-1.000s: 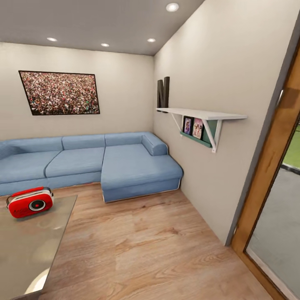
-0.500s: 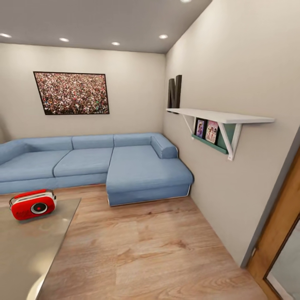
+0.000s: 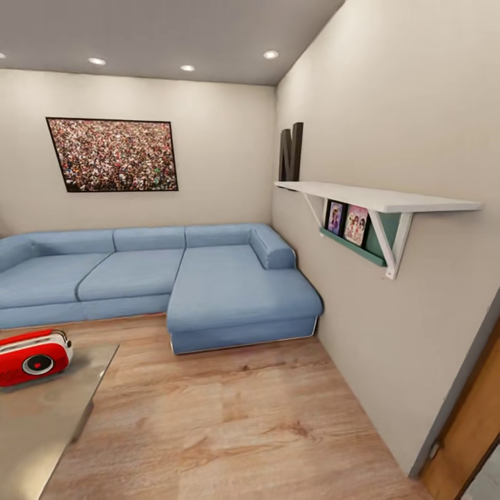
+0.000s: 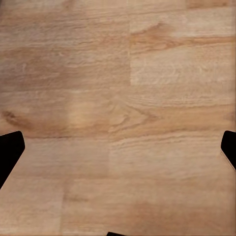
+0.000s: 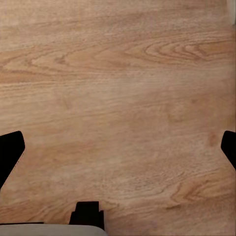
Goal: Turn on the radio receiver that's on the table in the living room.
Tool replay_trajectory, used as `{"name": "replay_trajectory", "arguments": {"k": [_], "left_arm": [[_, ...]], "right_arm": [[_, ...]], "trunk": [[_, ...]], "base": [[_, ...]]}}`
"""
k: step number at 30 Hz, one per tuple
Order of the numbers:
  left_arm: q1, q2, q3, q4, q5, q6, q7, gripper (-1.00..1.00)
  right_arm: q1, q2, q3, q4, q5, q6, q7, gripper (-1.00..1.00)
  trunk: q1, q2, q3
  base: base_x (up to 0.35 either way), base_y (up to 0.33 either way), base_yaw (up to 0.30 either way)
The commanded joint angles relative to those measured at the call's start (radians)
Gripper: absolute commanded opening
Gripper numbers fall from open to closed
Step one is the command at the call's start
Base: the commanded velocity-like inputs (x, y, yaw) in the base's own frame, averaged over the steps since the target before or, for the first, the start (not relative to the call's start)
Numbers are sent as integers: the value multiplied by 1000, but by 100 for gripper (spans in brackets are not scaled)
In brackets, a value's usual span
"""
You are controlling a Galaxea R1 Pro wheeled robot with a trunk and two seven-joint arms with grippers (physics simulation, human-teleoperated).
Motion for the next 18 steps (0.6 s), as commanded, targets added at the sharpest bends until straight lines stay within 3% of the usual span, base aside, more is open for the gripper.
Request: {"name": "replay_trajectory", "arguments": {"k": [1,6,15,18], "left_arm": [[0,0,0,0,0,0,0,100],[0,0,0,0,0,0,0,100],[0,0,0,0,0,0,0,100],[0,0,0,0,0,0,0,100]], "right_arm": [[0,0,0,0,0,0,0,100],[0,0,0,0,0,0,0,100],[0,0,1,0,1,0,-1,100],[0,2,2,0,39,1,-7,100]], "trunk": [[0,0,0],[0,0,0],[0,0,0],[0,0,0]], "base": [[320,-88,162],[321,-84,163],[321,-98,15],[321,-101,1]]}}
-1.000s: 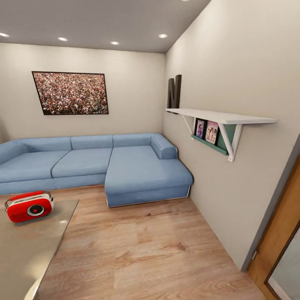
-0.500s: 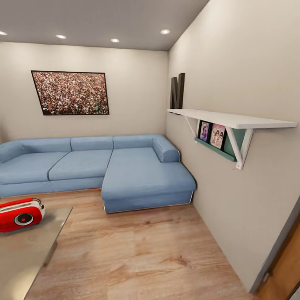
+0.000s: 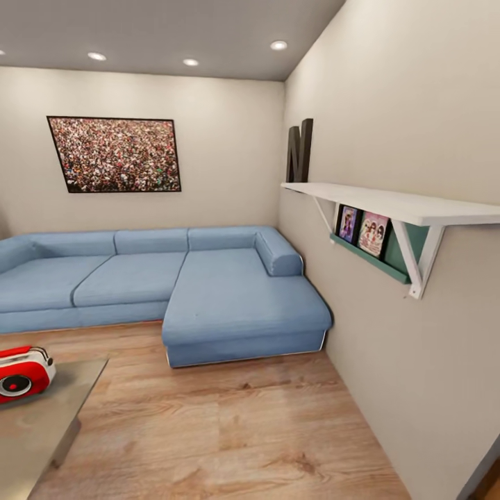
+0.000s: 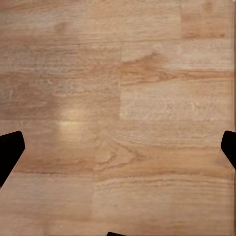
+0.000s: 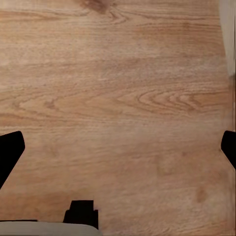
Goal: Turn on the radio receiver that's on the table in the living room.
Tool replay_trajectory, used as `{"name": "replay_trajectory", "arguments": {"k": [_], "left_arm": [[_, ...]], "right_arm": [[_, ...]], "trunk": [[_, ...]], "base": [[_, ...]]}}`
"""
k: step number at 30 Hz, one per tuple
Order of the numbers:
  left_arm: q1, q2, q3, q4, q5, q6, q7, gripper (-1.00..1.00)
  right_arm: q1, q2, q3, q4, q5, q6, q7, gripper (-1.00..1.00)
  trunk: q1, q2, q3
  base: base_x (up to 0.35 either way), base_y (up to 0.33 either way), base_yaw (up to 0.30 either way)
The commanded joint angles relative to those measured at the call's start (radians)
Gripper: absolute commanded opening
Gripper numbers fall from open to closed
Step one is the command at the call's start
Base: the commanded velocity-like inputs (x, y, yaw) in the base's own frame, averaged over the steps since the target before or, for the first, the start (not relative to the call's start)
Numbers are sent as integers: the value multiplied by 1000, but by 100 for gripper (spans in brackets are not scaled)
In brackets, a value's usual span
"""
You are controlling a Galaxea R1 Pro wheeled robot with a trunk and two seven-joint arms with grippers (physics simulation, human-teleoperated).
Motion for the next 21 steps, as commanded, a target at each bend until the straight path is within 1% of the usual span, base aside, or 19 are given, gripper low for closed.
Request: {"name": "replay_trajectory", "arguments": {"k": [1,3,6,11,17,21], "left_arm": [[0,0,0,0,0,0,0,100],[0,0,0,0,0,0,0,100],[0,0,0,0,0,0,0,100],[0,0,0,0,0,0,0,100],[0,6,2,-1,3,0,-1,100],[0,9,3,0,5,-1,-2,100]], "right_arm": [[0,1,0,0,10,0,-4,100],[0,2,-2,0,43,-2,-17,100],[0,3,-3,0,57,-3,-24,100],[0,3,-6,0,63,-3,-27,100],[0,3,-9,0,62,-3,-28,100],[0,3,-10,0,62,-3,-28,100]], "trunk": [[0,0,0],[0,0,0],[0,0,0],[0,0,0],[0,0,0],[0,0,0]], "base": [[321,-101,0],[321,-101,0],[321,-101,0],[321,-75,0],[324,-7,0],[325,0,237]]}}
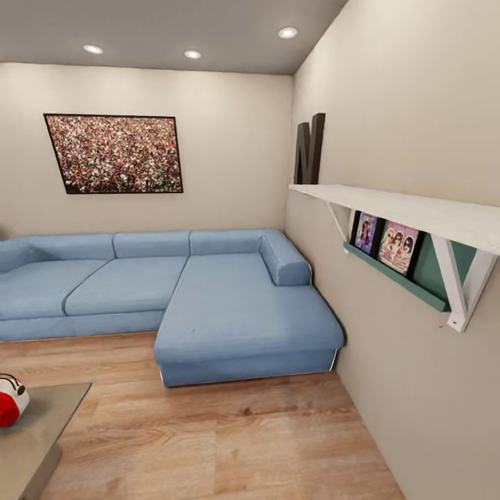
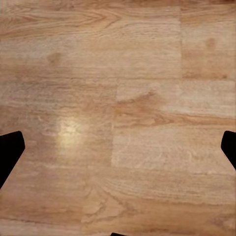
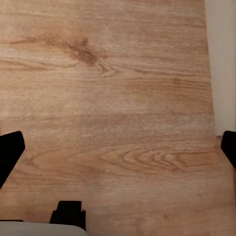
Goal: Turn on the radio receiver that's on the table in the living room.
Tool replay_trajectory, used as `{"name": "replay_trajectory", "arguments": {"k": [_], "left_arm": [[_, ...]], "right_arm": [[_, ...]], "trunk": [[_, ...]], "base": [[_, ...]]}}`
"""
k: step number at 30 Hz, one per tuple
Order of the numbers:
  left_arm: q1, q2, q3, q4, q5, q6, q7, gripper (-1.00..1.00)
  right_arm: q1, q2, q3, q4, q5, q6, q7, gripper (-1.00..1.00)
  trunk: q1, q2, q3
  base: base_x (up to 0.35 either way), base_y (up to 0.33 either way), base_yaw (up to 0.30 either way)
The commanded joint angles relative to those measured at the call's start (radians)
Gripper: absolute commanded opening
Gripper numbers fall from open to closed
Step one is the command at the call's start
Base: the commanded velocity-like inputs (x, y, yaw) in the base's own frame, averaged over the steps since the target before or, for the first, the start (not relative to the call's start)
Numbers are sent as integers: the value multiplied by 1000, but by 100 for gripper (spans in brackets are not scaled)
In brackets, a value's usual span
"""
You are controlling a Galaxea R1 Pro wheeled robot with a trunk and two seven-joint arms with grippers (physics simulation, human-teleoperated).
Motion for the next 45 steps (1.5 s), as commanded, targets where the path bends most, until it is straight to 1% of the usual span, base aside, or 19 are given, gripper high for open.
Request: {"name": "replay_trajectory", "arguments": {"k": [1,13,41,45], "left_arm": [[0,0,0,0,0,0,0,100],[0,0,0,0,0,1,0,100],[0,0,0,1,0,1,0,100],[0,-1,0,1,0,1,0,100]], "right_arm": [[0,0,0,0,0,0,0,100],[0,0,0,0,0,0,4,100],[0,0,1,0,1,0,7,100],[0,0,5,0,4,0,7,100]], "trunk": [[0,0,0],[0,0,0],[0,0,0],[0,0,0]], "base": [[325,0,256],[325,0,232],[319,0,7],[156,0,0]]}}
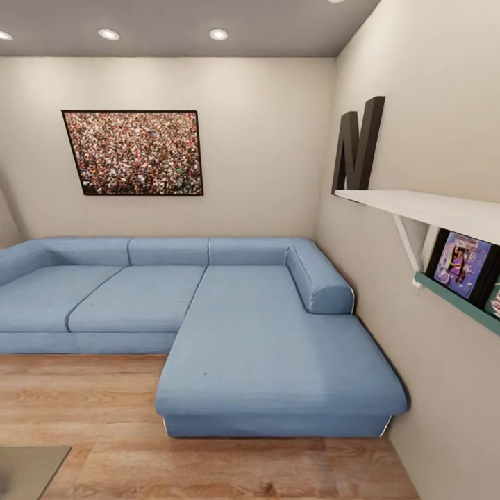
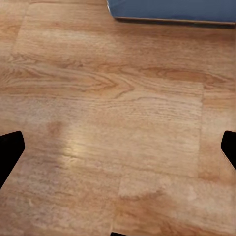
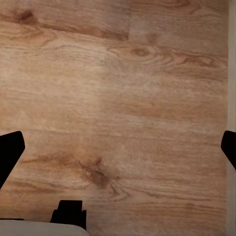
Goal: Turn on the radio receiver that's on the table in the living room.
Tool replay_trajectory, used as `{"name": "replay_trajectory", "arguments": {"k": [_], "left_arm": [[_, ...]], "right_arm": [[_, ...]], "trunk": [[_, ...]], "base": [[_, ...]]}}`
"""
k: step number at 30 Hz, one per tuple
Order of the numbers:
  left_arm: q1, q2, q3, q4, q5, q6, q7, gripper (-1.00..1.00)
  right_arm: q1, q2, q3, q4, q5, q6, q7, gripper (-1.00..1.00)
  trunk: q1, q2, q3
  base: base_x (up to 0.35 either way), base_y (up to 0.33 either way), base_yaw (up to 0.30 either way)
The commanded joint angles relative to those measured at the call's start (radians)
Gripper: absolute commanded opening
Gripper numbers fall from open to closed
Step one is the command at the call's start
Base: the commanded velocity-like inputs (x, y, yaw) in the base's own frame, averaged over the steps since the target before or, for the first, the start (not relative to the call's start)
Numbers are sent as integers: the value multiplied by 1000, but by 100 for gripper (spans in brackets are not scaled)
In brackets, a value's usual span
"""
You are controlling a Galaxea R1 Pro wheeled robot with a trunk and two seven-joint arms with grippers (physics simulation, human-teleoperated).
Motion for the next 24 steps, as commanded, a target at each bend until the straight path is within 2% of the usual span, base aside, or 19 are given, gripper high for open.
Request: {"name": "replay_trajectory", "arguments": {"k": [1,10,24], "left_arm": [[0,0,0,0,0,0,0,100],[0,0,0,0,0,0,0,100],[0,0,0,0,0,0,1,100]], "right_arm": [[0,0,1,0,2,0,-2,100],[0,0,-3,0,-2,-3,3,100],[0,0,-4,0,-3,-3,4,100]], "trunk": [[0,0,0],[0,0,0],[0,0,0]], "base": [[29,0,0],[8,0,16],[0,0,270]]}}
